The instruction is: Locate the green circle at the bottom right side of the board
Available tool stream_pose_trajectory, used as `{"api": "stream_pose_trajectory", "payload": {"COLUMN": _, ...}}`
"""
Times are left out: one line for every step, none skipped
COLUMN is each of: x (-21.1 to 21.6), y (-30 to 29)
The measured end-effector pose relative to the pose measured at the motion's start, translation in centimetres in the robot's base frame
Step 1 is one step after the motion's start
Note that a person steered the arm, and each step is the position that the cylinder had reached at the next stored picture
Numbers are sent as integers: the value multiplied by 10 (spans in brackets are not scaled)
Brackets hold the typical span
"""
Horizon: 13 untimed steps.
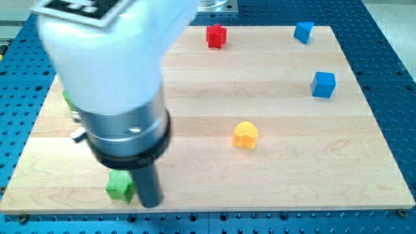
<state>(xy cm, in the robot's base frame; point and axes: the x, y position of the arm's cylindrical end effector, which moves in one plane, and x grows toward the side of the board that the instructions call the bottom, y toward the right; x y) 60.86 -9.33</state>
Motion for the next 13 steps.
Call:
{"api": "stream_pose_trajectory", "payload": {"x": -18, "y": -23}}
{"api": "stream_pose_trajectory", "payload": {"x": -27, "y": -40}}
{"api": "stream_pose_trajectory", "payload": {"x": -24, "y": -9}}
{"api": "stream_pose_trajectory", "payload": {"x": -100, "y": 4}}
{"api": "stream_pose_trajectory", "payload": {"x": -116, "y": -56}}
{"api": "stream_pose_trajectory", "payload": {"x": -136, "y": -109}}
{"api": "stream_pose_trajectory", "payload": {"x": -159, "y": -152}}
{"api": "stream_pose_trajectory", "payload": {"x": -167, "y": -193}}
{"api": "stream_pose_trajectory", "payload": {"x": -206, "y": -197}}
{"api": "stream_pose_trajectory", "payload": {"x": -198, "y": -137}}
{"api": "stream_pose_trajectory", "payload": {"x": -156, "y": -69}}
{"api": "stream_pose_trajectory", "payload": {"x": -111, "y": -10}}
{"api": "stream_pose_trajectory", "payload": {"x": -95, "y": 28}}
